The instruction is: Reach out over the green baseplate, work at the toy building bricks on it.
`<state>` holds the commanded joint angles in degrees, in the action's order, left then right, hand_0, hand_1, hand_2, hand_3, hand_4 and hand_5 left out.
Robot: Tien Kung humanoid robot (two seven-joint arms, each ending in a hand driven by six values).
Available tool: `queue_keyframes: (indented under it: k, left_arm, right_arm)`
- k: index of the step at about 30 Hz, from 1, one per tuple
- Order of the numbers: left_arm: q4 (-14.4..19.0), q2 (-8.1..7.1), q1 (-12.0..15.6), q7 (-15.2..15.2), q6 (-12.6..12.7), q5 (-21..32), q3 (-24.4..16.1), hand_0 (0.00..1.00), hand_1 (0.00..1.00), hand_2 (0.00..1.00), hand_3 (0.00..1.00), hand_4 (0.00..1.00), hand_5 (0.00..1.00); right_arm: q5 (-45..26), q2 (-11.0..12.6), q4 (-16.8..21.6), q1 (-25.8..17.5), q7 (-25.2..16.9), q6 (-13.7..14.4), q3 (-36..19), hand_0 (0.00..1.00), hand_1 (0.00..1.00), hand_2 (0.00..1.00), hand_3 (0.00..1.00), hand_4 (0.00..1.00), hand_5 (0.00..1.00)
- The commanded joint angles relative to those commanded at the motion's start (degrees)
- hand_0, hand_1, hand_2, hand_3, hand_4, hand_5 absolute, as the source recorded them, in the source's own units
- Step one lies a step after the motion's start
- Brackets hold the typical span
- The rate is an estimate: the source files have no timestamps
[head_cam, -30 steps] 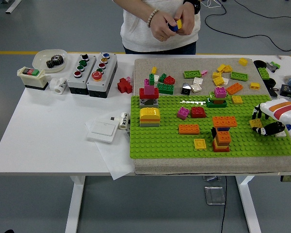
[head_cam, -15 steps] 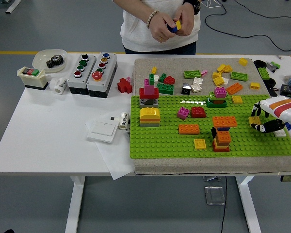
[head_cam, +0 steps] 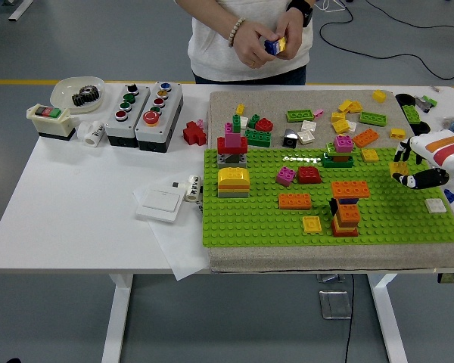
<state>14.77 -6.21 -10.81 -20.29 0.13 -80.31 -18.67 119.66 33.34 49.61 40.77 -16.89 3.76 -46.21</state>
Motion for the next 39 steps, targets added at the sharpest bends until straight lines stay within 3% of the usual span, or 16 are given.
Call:
queue_keyframes:
  k: [9, 18, 30, 39]
  left_arm:
    - [-0.11, -0.11, 0.29, -0.11, -0.14, -0.72, -0.45, 0.553, 0.63, 0.691, 0.612, 0.648, 0.725]
    - [-0.21, -0.22, 0.57, -0.1, -0.18, -1.01, -0.61, 0.551, 0.627, 0.692, 0.612, 0.648, 0.726]
    - [-0.32, -0.47, 0.53, -0.07, -0.12, -0.58, -0.19, 0.551, 0.627, 0.686, 0.611, 0.648, 0.726]
    - [-0.4, -0.6, 0.3, -0.01, 0.02, 0.12, 0.29, 0.55, 0.624, 0.683, 0.611, 0.648, 0.726]
  right_arm:
    - [-0.68, 2.39, 6.56, -0.56, 0.77, -0.96, -1.48, 0.308, 0.439, 0.537, 0.54, 0.645, 0.385]
    - [-3.26, 5.74, 15.98, -1.5, 2.03, -2.74, -1.59, 0.31, 0.441, 0.538, 0.541, 0.646, 0.381]
    - [-10.15, 10.1, 28.76, -0.84, 7.82, -10.98, 0.31, 0.313, 0.448, 0.547, 0.552, 0.657, 0.377]
    - [-13.12, 10.89, 33.46, -0.71, 12.68, -15.96, 1.34, 0.314, 0.453, 0.551, 0.555, 0.677, 0.383]
